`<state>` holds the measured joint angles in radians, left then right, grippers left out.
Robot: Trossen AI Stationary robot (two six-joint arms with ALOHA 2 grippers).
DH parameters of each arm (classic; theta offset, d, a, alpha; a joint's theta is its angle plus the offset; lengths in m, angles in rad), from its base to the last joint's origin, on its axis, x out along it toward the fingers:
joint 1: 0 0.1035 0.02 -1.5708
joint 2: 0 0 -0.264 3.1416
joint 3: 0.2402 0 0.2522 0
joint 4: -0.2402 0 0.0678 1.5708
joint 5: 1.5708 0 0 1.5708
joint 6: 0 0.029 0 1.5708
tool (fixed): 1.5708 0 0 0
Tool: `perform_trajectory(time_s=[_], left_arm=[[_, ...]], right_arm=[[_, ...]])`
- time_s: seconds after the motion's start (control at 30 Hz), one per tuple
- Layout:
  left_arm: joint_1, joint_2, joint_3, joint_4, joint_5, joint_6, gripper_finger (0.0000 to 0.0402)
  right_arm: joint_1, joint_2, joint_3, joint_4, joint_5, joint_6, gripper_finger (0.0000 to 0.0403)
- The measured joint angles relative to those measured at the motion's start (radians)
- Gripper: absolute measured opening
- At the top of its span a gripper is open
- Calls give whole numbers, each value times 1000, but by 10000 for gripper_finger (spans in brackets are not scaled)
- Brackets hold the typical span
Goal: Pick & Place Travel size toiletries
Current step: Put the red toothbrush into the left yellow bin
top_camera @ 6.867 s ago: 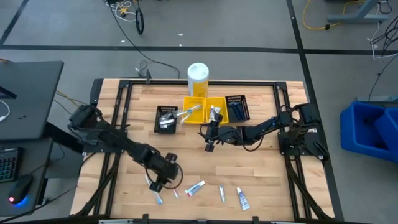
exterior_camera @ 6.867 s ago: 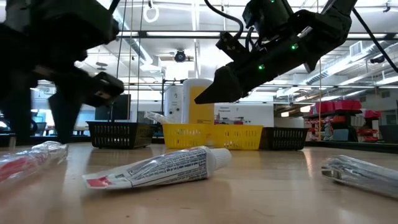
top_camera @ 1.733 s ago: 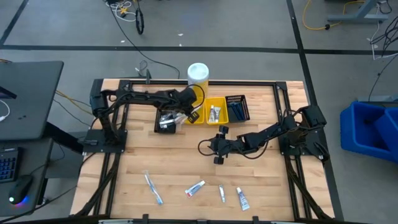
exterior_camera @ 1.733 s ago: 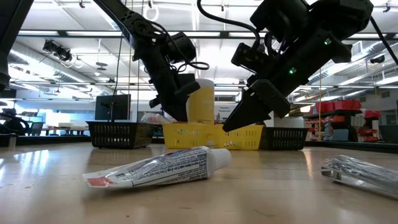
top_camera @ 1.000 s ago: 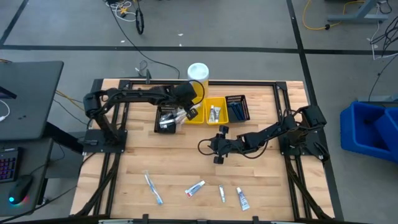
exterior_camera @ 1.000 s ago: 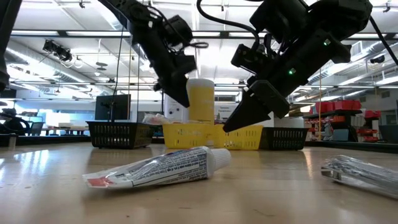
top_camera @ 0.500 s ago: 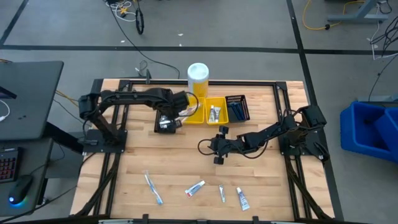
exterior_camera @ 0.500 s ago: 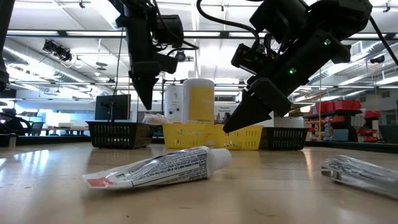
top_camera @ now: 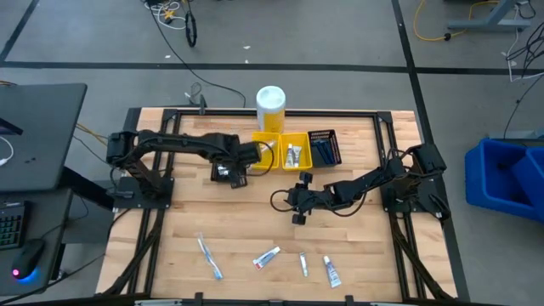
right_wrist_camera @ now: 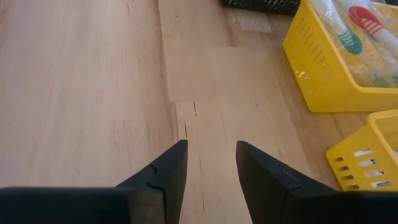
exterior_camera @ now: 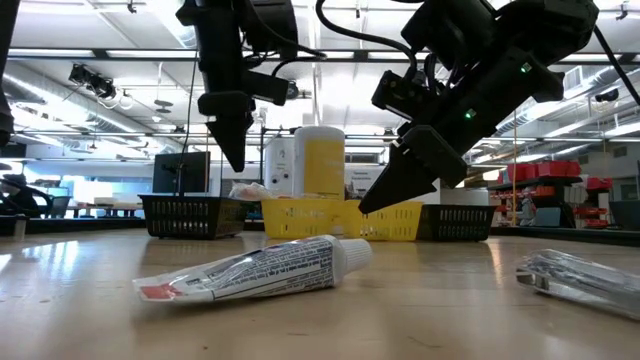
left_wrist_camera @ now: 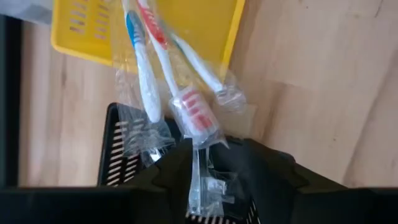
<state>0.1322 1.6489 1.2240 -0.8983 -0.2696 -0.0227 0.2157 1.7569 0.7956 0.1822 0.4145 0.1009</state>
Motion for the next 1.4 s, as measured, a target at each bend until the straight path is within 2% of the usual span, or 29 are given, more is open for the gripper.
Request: perform_trajectory(time_s=[0.23,0.43,0.53,0.73,0.87,1.17,1.4], left_arm=[[-81,7,-1,3,-194,-30,174],[-103,7,-2,34,-199,-119,197],[-106,7,-42,111,-189,-130,200],[-106,8,-71,128,-251,-112,193],[-106,7,-73,134,-233,-97,191],[-100,7,-162,224,-260,-42,190],[-78,7,-167,247,-272,-30,190]], right_arm=[[0,0,0,0,0,0,144],[0,0,0,1,-1,0,144],[0,0,0,1,-28,0,144],[0,0,0,0,-33,0,145],[0,0,0,0,-33,0,144],[0,0,0,1,-33,0,145],[0,0,0,1,-32,-4,145]])
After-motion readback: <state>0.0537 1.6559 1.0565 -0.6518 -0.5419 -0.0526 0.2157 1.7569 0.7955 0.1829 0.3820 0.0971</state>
